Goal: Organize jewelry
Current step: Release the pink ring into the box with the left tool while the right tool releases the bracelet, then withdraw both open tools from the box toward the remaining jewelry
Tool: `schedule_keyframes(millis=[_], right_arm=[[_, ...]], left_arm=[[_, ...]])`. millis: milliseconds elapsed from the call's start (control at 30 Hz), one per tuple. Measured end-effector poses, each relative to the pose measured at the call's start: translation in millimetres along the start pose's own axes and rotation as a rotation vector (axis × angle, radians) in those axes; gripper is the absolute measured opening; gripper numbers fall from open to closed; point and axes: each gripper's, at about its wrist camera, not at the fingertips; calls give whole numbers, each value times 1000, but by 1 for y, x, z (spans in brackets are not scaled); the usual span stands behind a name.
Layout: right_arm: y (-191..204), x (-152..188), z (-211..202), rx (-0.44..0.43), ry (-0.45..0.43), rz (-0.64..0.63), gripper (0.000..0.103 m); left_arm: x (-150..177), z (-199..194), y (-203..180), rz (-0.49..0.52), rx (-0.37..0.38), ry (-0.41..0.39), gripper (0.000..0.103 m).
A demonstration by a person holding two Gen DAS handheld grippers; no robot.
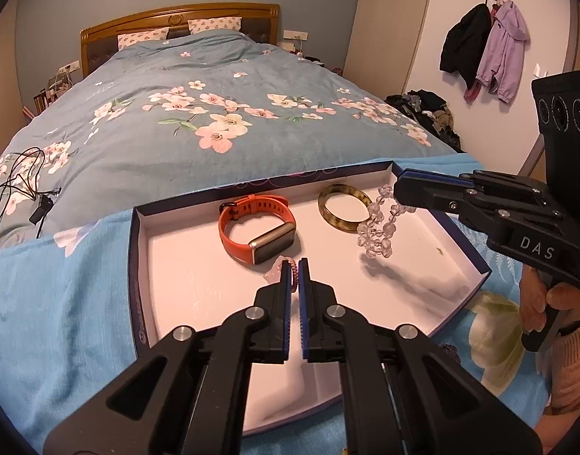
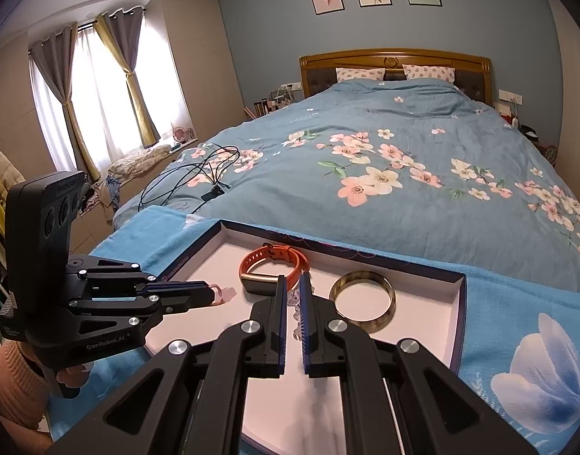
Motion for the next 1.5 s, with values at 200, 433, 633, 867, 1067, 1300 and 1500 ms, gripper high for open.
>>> schedule_keyframes(millis=[200, 433, 633, 867, 1067, 1300, 1500], right_arm=[[-10, 1, 8, 9, 20, 18, 5], [-18, 6, 17, 22, 54, 24, 5], [-26, 10, 26, 33, 82, 35, 5], [-31, 14, 26, 50, 104, 49, 8], [-33, 19, 12, 94, 93, 47, 22], [-44, 28, -30, 245, 42, 31, 43], [-72, 44, -19, 207, 145, 120, 38]], left_arm=[[-2, 13, -1, -5, -11, 26, 4], [-2, 29, 0, -17, -5, 64, 4], [-5, 40, 0, -30, 1, 84, 4], [-7, 43, -1, -40, 8, 88, 26], [-3, 26, 4, -36, 0, 47, 34], [22, -1, 22, -18, -29, 18, 39], [50, -16, 35, -17, -35, 41, 40]])
Point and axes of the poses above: each gripper's, at about its wrist camera, not at the fingertips, and z roughly the way its jaws point, y to its left, x to its underside, and after that the axes turned 11 degrees about -x, right-handed
